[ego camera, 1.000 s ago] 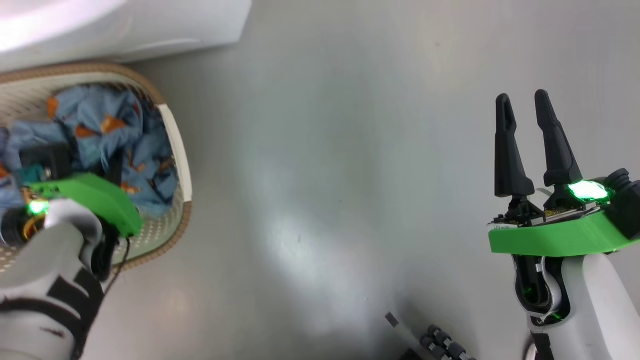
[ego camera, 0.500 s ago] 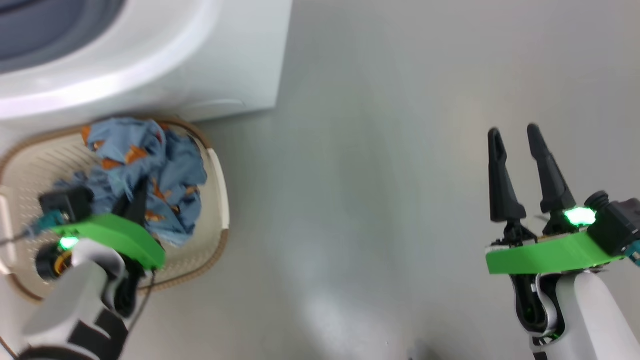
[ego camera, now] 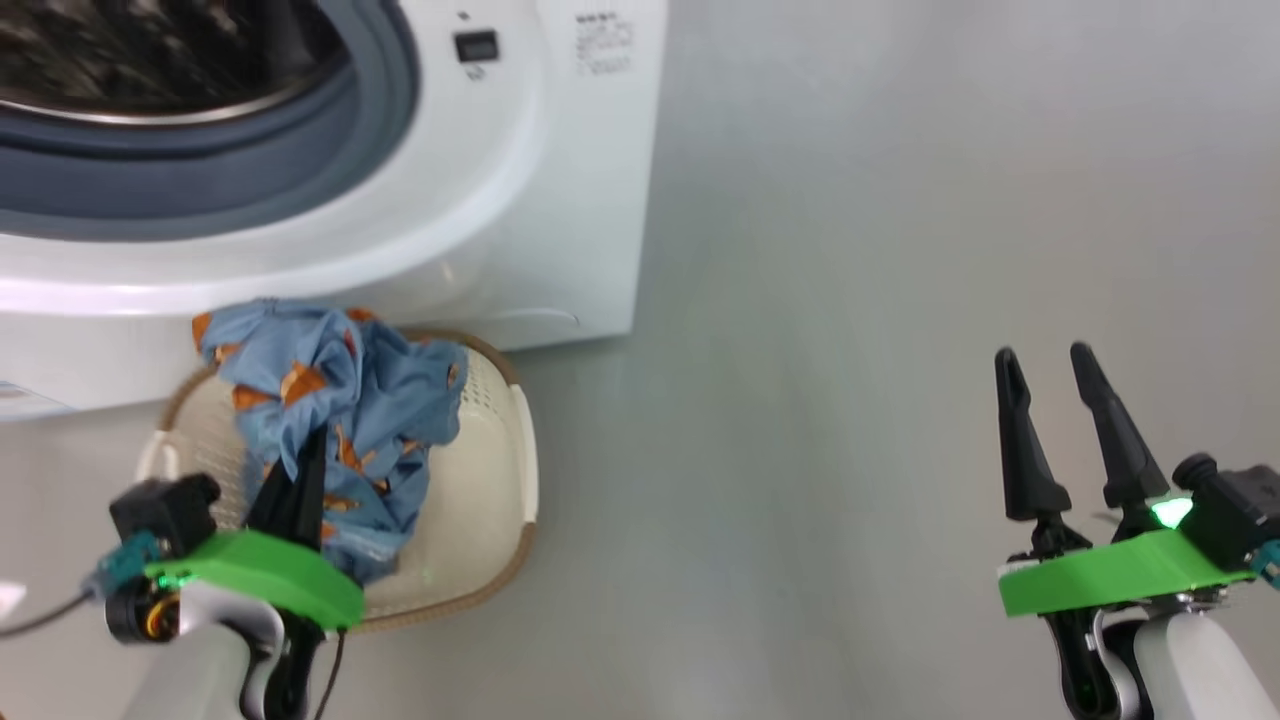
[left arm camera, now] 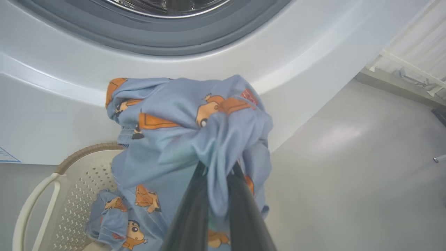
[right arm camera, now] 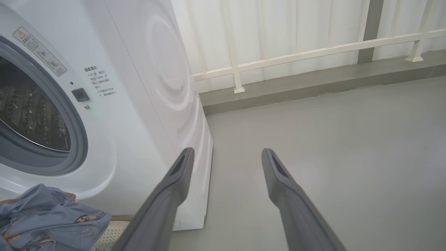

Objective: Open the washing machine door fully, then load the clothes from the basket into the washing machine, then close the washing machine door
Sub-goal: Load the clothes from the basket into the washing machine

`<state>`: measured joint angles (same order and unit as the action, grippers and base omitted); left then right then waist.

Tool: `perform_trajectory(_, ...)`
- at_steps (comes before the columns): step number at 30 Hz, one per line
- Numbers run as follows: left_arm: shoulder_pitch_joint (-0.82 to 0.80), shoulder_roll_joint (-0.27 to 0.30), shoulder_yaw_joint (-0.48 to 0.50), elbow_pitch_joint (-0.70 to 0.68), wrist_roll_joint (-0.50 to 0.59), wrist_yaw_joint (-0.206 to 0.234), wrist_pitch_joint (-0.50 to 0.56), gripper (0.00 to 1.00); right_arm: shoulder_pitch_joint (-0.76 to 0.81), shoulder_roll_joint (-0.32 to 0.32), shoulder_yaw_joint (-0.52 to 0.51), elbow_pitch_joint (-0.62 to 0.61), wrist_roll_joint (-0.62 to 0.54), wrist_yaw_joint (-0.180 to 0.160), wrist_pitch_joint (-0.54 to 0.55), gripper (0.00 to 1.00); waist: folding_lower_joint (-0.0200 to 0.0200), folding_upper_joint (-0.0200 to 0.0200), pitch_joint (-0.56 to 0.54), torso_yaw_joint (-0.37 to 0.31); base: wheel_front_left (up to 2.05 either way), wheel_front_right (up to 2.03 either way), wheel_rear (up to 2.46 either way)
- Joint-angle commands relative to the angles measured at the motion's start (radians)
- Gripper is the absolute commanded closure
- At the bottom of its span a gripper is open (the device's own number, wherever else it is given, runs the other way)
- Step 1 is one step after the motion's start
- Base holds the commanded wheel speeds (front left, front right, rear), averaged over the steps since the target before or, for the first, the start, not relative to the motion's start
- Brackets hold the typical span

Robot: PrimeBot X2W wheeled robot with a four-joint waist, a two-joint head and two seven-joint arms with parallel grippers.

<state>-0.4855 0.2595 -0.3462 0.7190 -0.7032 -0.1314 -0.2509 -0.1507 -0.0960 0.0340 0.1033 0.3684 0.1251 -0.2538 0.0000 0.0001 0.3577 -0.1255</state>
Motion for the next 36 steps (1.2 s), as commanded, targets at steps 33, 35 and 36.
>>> perform_trajectory(33, 0.426, -0.071, 0.341, -0.54, 0.266, 0.001, -0.011, 1.0, 0.159, -0.041, -0.034, -0.002, 0.007, 0.006, -0.008, 0.0, 0.0, -0.0001, -0.25, 0.118, 0.0, 0.0, 0.0)
perform_trajectory(35, 0.444, -0.079, 0.351, -0.56, 0.273, 0.001, -0.011, 1.0, 0.162, -0.041, -0.038, -0.004, 0.008, 0.006, -0.008, 0.0, 0.0, -0.0001, -0.25, 0.117, 0.0, 0.0, 0.0)
perform_trajectory(36, 0.451, -0.083, 0.355, -0.568, 0.276, 0.001, -0.011, 1.0, 0.163, -0.041, -0.039, -0.005, 0.008, 0.006, -0.008, 0.0, 0.0, -0.0001, -0.249, 0.117, 0.0, 0.0, 0.0)
